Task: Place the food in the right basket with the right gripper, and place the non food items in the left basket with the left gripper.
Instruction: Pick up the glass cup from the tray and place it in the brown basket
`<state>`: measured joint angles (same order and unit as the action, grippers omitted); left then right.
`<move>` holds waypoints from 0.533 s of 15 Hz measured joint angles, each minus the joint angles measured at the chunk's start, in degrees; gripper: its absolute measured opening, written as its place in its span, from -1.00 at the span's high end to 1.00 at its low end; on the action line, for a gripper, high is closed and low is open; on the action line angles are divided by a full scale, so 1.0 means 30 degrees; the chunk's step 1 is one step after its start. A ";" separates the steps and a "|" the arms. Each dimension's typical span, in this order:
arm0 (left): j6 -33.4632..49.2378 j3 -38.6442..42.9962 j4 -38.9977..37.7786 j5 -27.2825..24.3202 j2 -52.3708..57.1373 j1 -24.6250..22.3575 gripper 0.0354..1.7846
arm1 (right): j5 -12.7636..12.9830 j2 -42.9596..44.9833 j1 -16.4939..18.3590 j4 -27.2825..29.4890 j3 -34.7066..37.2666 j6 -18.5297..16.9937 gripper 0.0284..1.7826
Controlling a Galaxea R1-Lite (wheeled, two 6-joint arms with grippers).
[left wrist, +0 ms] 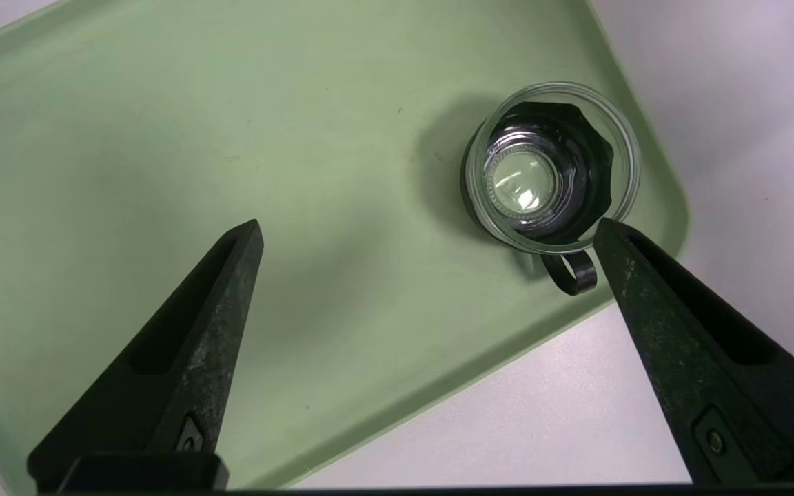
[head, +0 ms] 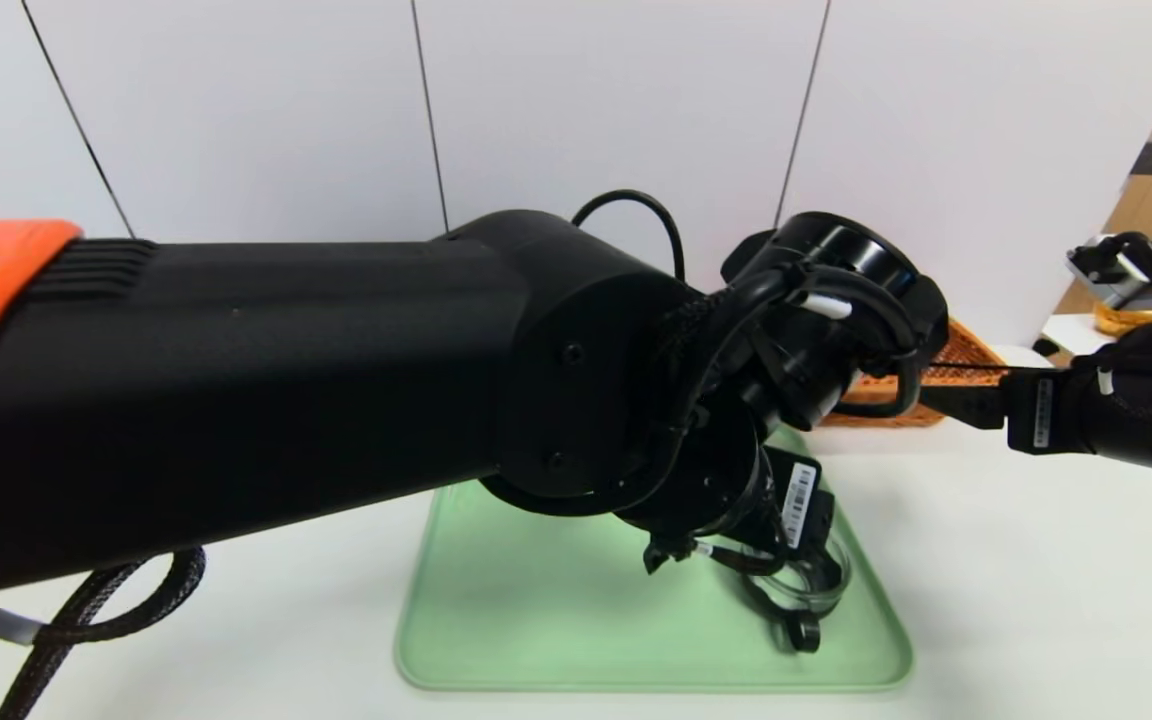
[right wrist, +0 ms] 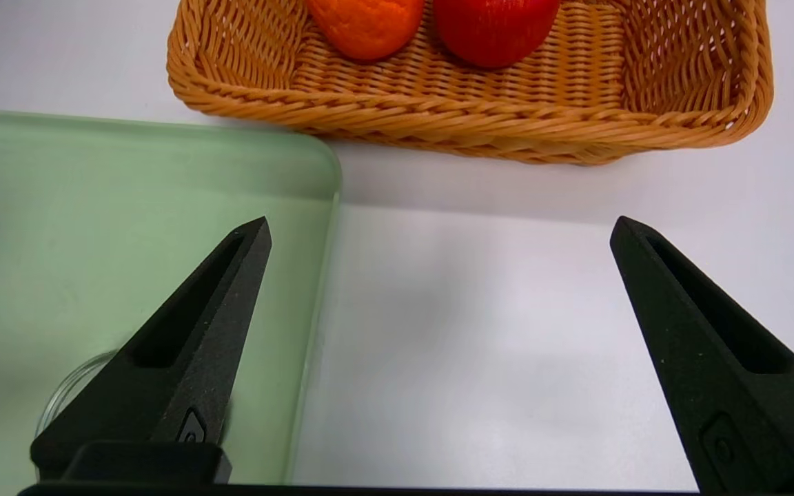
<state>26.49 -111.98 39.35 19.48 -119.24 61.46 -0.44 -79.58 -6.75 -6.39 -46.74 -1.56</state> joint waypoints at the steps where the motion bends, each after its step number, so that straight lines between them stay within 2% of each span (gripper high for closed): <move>1: -0.0037 0.0000 -0.0045 -0.0008 -0.0146 0.0102 -0.89 | -0.0008 0.0187 0.0000 -0.0016 0.0240 -0.0004 -0.90; 8: -0.0065 -0.0065 -0.1682 -0.0110 -0.1666 0.0211 -0.89 | -0.0024 0.1621 -0.0024 -0.0057 0.1707 0.0024 -0.90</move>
<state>26.30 -112.18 34.30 19.15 -124.23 62.10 -0.51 -74.72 -6.83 -6.56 -41.62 -1.49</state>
